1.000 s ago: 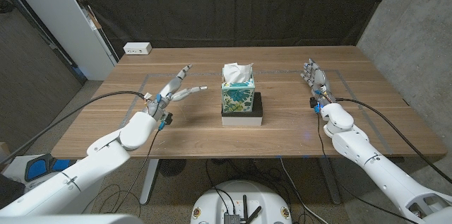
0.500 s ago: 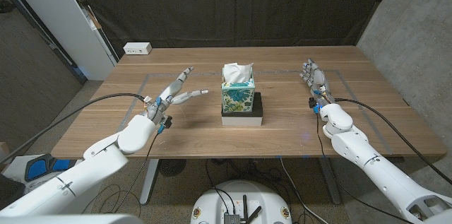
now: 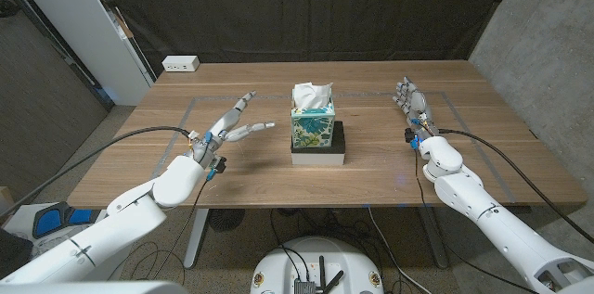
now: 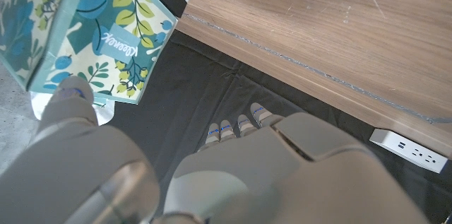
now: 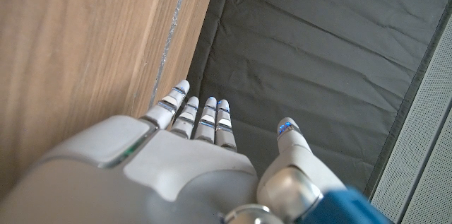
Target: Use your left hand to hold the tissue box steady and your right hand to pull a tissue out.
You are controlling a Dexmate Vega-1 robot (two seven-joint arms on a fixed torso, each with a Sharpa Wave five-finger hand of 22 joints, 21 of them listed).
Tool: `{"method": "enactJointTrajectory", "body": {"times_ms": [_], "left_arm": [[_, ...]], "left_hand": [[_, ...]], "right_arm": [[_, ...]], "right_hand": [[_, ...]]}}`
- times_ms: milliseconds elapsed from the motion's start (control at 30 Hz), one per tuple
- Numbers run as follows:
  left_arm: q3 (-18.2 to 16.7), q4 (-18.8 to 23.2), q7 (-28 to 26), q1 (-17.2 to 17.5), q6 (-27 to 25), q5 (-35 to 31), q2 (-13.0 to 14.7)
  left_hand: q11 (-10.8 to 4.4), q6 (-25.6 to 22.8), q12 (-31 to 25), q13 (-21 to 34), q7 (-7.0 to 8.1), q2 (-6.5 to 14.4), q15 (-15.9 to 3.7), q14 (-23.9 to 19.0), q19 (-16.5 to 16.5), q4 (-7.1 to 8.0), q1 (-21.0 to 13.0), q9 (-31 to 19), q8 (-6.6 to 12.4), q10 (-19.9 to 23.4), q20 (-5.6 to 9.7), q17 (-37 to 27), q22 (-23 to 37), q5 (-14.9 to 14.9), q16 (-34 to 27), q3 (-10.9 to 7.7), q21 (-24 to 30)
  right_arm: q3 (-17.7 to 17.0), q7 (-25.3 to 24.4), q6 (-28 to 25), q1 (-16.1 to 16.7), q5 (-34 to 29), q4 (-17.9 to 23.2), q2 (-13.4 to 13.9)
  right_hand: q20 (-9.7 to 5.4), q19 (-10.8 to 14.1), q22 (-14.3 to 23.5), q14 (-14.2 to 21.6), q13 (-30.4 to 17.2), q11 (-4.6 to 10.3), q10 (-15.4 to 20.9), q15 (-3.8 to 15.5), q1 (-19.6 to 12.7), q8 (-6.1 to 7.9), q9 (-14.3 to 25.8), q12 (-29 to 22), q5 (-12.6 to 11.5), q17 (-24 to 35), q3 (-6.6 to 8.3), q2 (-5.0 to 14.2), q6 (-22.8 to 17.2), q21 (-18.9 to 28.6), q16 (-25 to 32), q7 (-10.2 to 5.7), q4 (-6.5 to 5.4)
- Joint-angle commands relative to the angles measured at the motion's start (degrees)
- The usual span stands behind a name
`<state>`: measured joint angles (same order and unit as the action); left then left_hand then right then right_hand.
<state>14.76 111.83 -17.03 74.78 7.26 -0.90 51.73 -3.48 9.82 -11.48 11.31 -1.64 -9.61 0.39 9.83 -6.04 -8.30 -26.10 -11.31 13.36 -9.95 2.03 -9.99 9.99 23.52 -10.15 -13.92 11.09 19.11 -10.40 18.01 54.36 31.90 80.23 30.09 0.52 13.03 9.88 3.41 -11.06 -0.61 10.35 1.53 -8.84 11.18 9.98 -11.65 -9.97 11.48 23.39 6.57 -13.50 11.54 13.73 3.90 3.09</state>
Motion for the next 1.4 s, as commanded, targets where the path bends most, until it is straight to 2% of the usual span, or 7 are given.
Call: {"method": "enactJointTrajectory", "body": {"times_ms": [33, 300, 433, 533, 833, 1033, 1400], "left_arm": [[-0.39, -0.16, 1.45, 0.97, 1.51, 0.64, 0.02], [-0.62, -0.65, 2.25, 0.89, 2.42, 0.87, 0.14], [-0.62, -1.19, 3.27, 0.27, 3.28, 1.15, 0.41], [-0.55, -1.47, 4.11, -0.23, 3.64, 1.47, 0.57], [0.15, -3.18, 8.44, -3.24, 5.18, 4.35, 0.96], [1.35, -4.72, 10.52, -5.35, 6.46, 5.24, 0.69], [3.82, -6.16, 13.95, -8.99, 6.81, 5.53, 0.69]], "left_hand": [[-0.09, 23.66, -0.50, 0.26, 0.00, 0.00, -0.55, 14.22, 0.44, 0.06, -0.53, -0.28, 0.22, -16.20, 0.43, -0.10, 0.26, 0.43, -0.37, 0.51, 0.34], [-0.09, 23.45, -0.62, 0.26, 0.12, 0.03, -0.61, 13.89, 0.88, 0.09, -0.62, -0.28, 0.29, -15.82, 0.54, -0.10, 0.26, 0.52, -0.46, 0.82, 0.48], [-0.52, 22.94, -0.77, 0.23, 0.39, 0.07, -1.26, 11.87, 2.68, 0.17, -0.92, -0.25, 0.42, -15.13, -1.81, -0.07, 0.25, 0.77, -1.00, 1.73, 1.01], [-0.62, 21.93, -1.12, 0.19, 0.52, 0.07, -1.42, 10.25, 4.34, 0.21, -1.12, -0.22, 0.75, -13.89, -1.68, -0.05, 0.24, 0.89, -1.29, 2.42, 1.44], [-1.37, 16.13, -1.90, -0.01, 1.44, 0.66, -1.75, 5.41, 7.47, 0.38, -2.13, 0.00, 2.59, -9.75, -1.83, -0.01, 0.20, 0.76, -1.50, 4.29, 1.64], [-0.39, 9.70, -2.94, -0.19, 0.32, -0.02, -1.82, 1.03, 10.46, 0.41, -2.51, 0.24, 4.45, -4.15, -2.04, 0.02, 0.16, 0.52, -1.76, 6.61, 1.83], [-1.21, 1.23, -3.65, -0.39, 1.57, 0.05, -3.84, -4.04, 14.94, 0.17, -4.43, 0.52, 6.53, 3.46, 2.32, 0.12, -0.06, 0.53, -1.36, 9.63, 1.67]], "right_arm": [[-0.05, -0.18, 0.20, 0.58, 0.17, 0.58, -0.21], [0.00, -0.70, 0.05, 0.78, -0.19, 1.23, -0.20], [0.13, -0.55, 0.41, 0.53, -0.18, 0.67, -0.62], [0.31, -0.54, 0.35, 0.46, -0.38, 0.60, -0.64], [0.22, -1.45, -0.19, 1.05, -0.77, 1.67, -0.34], [-0.02, -2.04, -0.32, 1.71, -1.04, 2.72, 0.05], [-0.56, -3.01, -0.40, 2.90, -1.26, 4.18, 0.44]], "right_hand": [[0.20, 0.19, 0.10, 0.43, -0.21, 0.29, 0.49, -0.35, 0.06, -0.20, 0.33, 0.20, -0.05, 0.09, 0.07, 0.30, -0.53, -0.23, -0.38, 0.10, 0.28], [0.19, 0.21, 0.10, 0.47, -0.21, 0.26, 0.51, -0.36, 0.11, -0.21, 0.33, 0.22, -0.06, 0.09, 0.02, 0.33, -0.54, -0.23, -0.42, 0.11, 0.36], [0.20, 0.23, 0.10, 0.47, -0.22, 0.31, 0.51, -0.33, 0.13, -0.21, 0.33, 0.22, -0.06, 0.09, 0.00, 0.36, -0.54, -0.22, -0.44, 0.09, 0.39], [0.22, 0.22, 0.10, 0.53, -0.22, 0.28, 0.53, -0.33, 0.16, -0.20, 0.33, 0.23, -0.06, 0.10, -0.02, 0.38, -0.57, -0.23, -0.45, 0.10, 0.42], [0.23, 0.24, 0.10, 0.51, -0.22, 0.32, 0.60, -0.21, 0.35, -0.19, 0.33, 0.22, -0.07, 0.16, -0.10, 0.53, -0.64, -0.22, -0.49, 0.11, 0.38], [0.22, 0.21, 0.11, 0.66, -0.22, 0.26, 0.69, -0.27, 0.57, -0.15, 0.33, 0.21, -0.06, 0.23, -0.18, 0.62, -0.77, -0.24, -0.44, 0.01, 0.27], [0.40, 0.29, 0.11, 0.91, -0.23, 0.31, 0.93, -0.18, 0.77, -0.14, 0.34, 0.16, -0.08, 0.24, -0.29, 0.60, -0.85, -0.21, -0.43, 0.09, 0.29]]}}
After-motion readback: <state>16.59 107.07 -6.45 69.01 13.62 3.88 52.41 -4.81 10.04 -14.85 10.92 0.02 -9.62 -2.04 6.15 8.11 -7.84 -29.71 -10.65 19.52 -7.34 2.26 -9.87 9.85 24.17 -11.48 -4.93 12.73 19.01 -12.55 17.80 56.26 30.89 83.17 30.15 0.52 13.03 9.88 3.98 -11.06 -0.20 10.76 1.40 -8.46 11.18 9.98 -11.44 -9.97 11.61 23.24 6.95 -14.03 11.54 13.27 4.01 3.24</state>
